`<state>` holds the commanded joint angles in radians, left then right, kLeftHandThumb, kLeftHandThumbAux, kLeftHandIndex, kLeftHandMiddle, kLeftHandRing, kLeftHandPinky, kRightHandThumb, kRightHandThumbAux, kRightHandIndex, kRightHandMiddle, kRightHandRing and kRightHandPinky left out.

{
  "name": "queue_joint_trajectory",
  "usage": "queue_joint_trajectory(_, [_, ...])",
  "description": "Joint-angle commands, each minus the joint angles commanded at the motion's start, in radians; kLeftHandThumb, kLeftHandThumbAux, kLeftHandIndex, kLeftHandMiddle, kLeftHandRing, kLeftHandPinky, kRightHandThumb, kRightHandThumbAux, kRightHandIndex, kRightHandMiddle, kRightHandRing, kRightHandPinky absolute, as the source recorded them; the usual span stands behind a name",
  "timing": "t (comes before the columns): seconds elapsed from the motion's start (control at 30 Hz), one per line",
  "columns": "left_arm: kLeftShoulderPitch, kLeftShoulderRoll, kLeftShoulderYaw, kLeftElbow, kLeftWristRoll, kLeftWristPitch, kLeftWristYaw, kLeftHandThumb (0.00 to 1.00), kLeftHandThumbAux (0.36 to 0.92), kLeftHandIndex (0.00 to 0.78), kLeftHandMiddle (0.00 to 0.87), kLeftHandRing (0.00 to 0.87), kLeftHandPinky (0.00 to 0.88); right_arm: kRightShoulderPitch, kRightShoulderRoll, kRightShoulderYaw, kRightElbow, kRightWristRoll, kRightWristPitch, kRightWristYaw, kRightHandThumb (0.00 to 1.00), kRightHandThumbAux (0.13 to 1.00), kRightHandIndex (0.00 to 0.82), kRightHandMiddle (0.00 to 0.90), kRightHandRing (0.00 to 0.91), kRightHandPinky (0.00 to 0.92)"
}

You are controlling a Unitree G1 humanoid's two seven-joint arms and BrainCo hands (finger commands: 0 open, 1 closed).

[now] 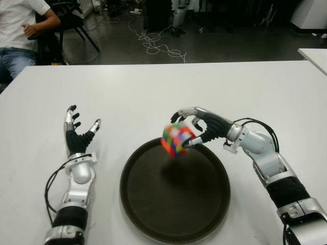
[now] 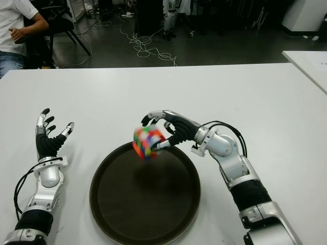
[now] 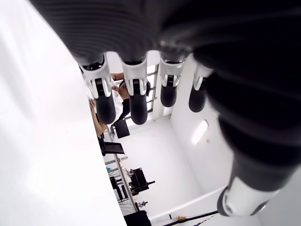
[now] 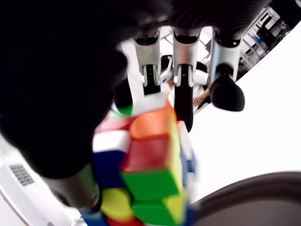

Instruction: Pick up the Rubik's Cube and put it in the plate

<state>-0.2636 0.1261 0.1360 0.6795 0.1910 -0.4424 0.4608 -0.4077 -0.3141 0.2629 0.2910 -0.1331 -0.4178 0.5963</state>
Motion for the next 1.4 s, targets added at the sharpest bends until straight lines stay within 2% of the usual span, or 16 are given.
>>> queue_joint_trajectory(0.13, [0.002,0.003,-0.003,-0.003,0.007,0.001,0.003,0.000,0.725,0.062,0.092,0.107,0.146,-0.002,-0.011,0.008,-0.021,0.011,0.011,0.034,0.000,0.759,0.687,0.851,0.877,0.880])
queue_joint_trajectory(0.33, [0.003,0.004,-0.004,-0.002,0.014,-0.004,0.008,0.000,0.739,0.067,0.093,0.112,0.155,-0.008,-0.024,0.021,-0.031,0.020,0.008,0.078,0.000,0.696,0.661,0.849,0.880,0.875])
queue_joint_trajectory(0.6, [0.005,0.002,-0.005,-0.006,0.008,-0.010,0.002,0.000,0.736,0.066,0.090,0.105,0.154,-0.016,-0.025,0.026,-0.029,0.051,-0.005,0.126,0.000,0.642,0.628,0.848,0.886,0.877])
queue_joint_trajectory(0.97, [0.011,-0.004,-0.004,-0.022,0.000,-0.008,-0.008,0.000,0.719,0.072,0.100,0.116,0.160,-0.017,-0.021,0.020,-0.039,0.131,0.027,0.205,0.000,0.617,0.602,0.844,0.883,0.869])
queue_joint_trajectory(1.17, [0.013,-0.004,-0.003,-0.028,-0.002,-0.008,-0.010,0.000,0.717,0.080,0.103,0.122,0.179,-0.014,-0.021,0.015,-0.042,0.130,0.035,0.203,0.000,0.611,0.585,0.848,0.886,0.868])
queue_joint_trajectory(1.3, [0.009,-0.002,-0.002,-0.020,-0.001,-0.011,-0.007,0.000,0.728,0.082,0.102,0.122,0.179,-0.015,-0.020,0.012,-0.044,0.125,0.032,0.195,0.000,0.653,0.582,0.853,0.889,0.874])
queue_joint_trajectory(1.4, [0.007,-0.001,-0.002,-0.018,0.004,-0.009,-0.001,0.000,0.732,0.072,0.088,0.108,0.169,-0.027,-0.017,0.010,-0.031,0.108,0.023,0.180,0.000,0.652,0.622,0.869,0.899,0.891])
